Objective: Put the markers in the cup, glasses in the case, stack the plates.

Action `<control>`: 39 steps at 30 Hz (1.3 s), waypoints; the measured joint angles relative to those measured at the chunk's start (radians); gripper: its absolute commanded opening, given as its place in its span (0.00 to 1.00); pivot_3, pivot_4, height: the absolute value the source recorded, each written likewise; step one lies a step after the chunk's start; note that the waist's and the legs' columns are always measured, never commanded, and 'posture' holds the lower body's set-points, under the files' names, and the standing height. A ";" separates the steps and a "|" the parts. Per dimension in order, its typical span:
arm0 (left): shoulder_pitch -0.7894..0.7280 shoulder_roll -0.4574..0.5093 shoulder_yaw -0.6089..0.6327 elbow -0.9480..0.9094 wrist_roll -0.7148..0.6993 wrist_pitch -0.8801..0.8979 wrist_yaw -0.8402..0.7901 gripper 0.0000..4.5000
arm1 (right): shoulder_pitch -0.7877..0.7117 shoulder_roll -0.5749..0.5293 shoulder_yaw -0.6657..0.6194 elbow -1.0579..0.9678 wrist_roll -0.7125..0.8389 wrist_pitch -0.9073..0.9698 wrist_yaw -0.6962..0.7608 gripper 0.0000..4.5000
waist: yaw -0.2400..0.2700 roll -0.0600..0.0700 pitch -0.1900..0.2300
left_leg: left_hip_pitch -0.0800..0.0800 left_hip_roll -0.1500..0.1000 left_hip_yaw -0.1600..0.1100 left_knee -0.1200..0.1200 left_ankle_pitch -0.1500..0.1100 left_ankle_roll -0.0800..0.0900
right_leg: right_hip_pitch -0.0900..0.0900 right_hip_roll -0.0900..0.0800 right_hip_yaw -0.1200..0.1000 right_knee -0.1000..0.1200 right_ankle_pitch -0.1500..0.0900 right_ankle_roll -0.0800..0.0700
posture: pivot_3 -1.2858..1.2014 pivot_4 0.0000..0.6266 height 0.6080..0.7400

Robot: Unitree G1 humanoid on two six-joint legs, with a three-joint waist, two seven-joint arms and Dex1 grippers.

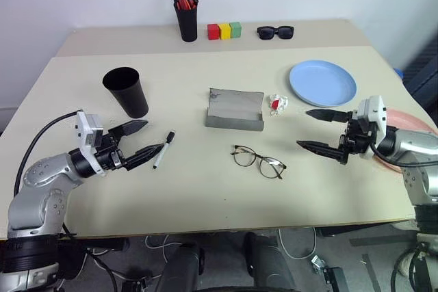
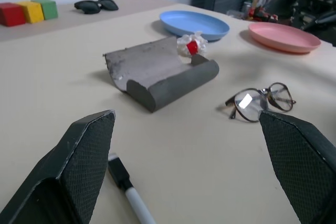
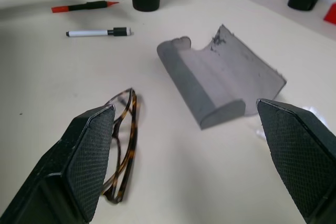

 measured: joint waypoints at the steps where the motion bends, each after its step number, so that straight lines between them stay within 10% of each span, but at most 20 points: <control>1: 0.007 0.000 0.003 -0.002 -0.004 0.000 0.003 1.00 | -0.004 0.000 0.001 0.004 -0.002 0.000 0.006 0.97 | 0.001 0.000 0.000 | 0.000 0.000 0.000 0.000 0.000 0.000 | 0.000 0.000 0.000 0.000 0.000 0.000 | 0.52 0.24 1.00; 16: -0.033 0.025 0.029 0.010 -0.009 0.049 0.112 1.00 | -0.049 0.050 0.026 0.036 -0.021 -0.011 -0.031 0.97 | -0.001 0.000 0.000 | 0.000 0.000 0.000 0.000 0.000 0.000 | 0.000 0.000 0.000 0.000 0.000 0.000 | 0.52 0.24 1.00; 24: -0.027 0.198 0.163 0.109 0.009 0.129 0.171 1.00 | -0.060 0.145 0.087 -0.090 -0.062 0.055 -0.195 0.97 | 0.000 0.001 0.000 | -0.001 0.000 0.000 0.000 0.000 0.000 | -0.001 0.001 0.000 0.001 0.000 0.000 | 0.52 0.24 1.00; 39: -0.213 0.288 0.040 0.159 0.055 0.655 0.458 1.00 | -0.062 0.206 0.212 -0.305 -0.136 0.183 -0.382 0.97 | 0.004 0.000 0.001 | -0.001 0.000 -0.001 -0.001 0.000 0.000 | -0.002 0.001 0.000 0.002 0.000 0.000 | 0.52 0.24 1.00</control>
